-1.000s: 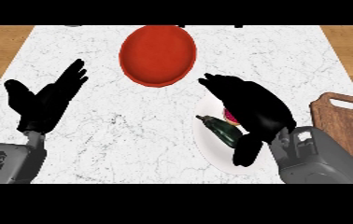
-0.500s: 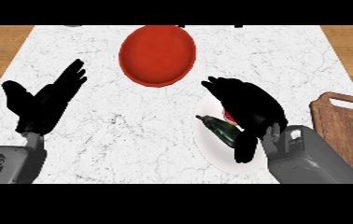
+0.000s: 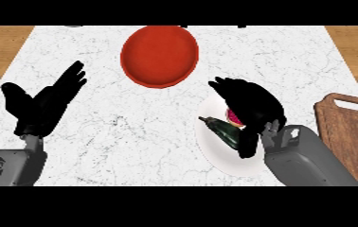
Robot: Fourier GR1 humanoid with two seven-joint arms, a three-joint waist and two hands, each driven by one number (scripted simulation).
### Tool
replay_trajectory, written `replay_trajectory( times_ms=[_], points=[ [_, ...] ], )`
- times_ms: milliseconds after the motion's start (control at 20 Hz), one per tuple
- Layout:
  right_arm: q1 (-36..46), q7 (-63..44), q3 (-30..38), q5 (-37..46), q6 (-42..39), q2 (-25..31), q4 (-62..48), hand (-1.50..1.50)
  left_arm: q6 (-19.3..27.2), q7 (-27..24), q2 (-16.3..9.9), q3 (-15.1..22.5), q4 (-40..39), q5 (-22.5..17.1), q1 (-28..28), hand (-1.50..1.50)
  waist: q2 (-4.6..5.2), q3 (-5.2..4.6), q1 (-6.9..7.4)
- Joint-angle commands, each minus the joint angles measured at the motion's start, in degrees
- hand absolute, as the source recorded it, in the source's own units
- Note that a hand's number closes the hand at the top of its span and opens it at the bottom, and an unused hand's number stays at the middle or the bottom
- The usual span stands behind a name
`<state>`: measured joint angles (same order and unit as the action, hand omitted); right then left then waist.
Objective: Pick the cupcake from the plate and place it in the bowl
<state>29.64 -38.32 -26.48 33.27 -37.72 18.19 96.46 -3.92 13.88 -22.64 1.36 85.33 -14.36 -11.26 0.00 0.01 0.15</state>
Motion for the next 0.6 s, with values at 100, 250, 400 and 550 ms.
replay_trajectory(
  times_ms=[100,250,400,550],
  points=[
    [-1.1,2.5,3.6,2.7,-3.3,-1.8,0.2,-1.5,1.8,2.1,3.6,-0.5,1.3,3.2,-1.3,0.0,-0.04,-0.01,-0.16],
    [-1.1,2.3,3.9,5.3,-3.9,-4.0,-3.0,-1.5,-1.7,2.4,2.8,-2.5,1.7,1.5,-0.1,0.0,-0.04,-0.01,-0.06],
    [0.5,5.8,2.3,9.8,0.9,-6.8,-11.3,-1.5,-2.9,-1.1,3.2,-2.6,-2.9,3.7,-1.6,0.0,0.06,-0.01,0.04],
    [-0.8,5.5,2.5,11.2,0.0,-8.7,-10.4,-1.5,-3.1,1.8,4.1,-3.3,-1.0,3.0,-1.1,0.0,0.01,-0.01,0.03]
  ],
)
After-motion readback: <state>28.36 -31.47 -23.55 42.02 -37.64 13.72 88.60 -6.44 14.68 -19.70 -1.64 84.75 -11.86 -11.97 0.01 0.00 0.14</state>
